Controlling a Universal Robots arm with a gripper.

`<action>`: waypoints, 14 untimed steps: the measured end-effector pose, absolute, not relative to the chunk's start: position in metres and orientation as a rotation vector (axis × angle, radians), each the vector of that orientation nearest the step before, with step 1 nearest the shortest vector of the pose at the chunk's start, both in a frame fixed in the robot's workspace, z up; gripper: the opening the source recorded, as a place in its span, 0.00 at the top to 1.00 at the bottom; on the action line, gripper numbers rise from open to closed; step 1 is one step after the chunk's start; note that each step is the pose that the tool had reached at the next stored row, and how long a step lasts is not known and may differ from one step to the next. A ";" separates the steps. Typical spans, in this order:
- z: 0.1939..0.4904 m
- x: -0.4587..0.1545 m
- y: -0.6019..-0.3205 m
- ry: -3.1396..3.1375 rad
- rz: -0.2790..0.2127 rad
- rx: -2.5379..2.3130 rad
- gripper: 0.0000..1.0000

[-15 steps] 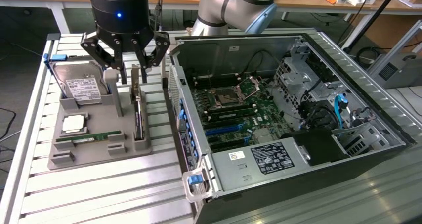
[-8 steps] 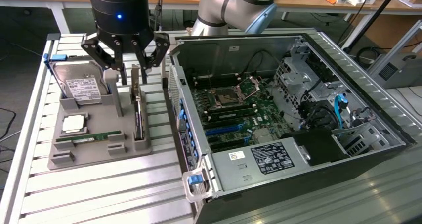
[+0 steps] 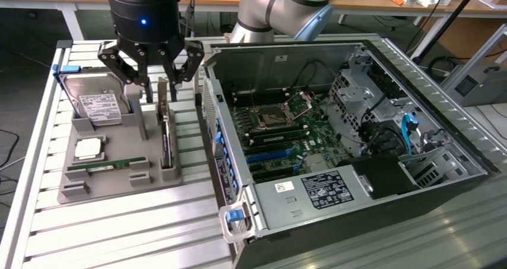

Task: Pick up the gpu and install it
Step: 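Pick up the gpu and move the gpu toward the slot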

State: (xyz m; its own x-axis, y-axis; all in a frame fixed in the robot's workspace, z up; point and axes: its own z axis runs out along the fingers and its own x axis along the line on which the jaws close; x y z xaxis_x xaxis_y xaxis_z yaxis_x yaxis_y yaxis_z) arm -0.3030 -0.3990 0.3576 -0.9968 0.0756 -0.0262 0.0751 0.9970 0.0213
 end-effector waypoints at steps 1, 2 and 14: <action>0.357 -0.303 -0.399 3.112 0.032 0.117 0.58; 0.357 -0.303 -0.399 3.112 0.032 0.117 0.58; 0.354 -0.303 -0.399 3.112 0.032 0.117 0.58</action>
State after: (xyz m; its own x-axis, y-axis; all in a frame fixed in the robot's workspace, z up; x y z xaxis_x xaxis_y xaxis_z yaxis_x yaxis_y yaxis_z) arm -0.3030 -0.3990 0.3542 -0.9968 0.0756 -0.0262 0.0751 0.9970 0.0213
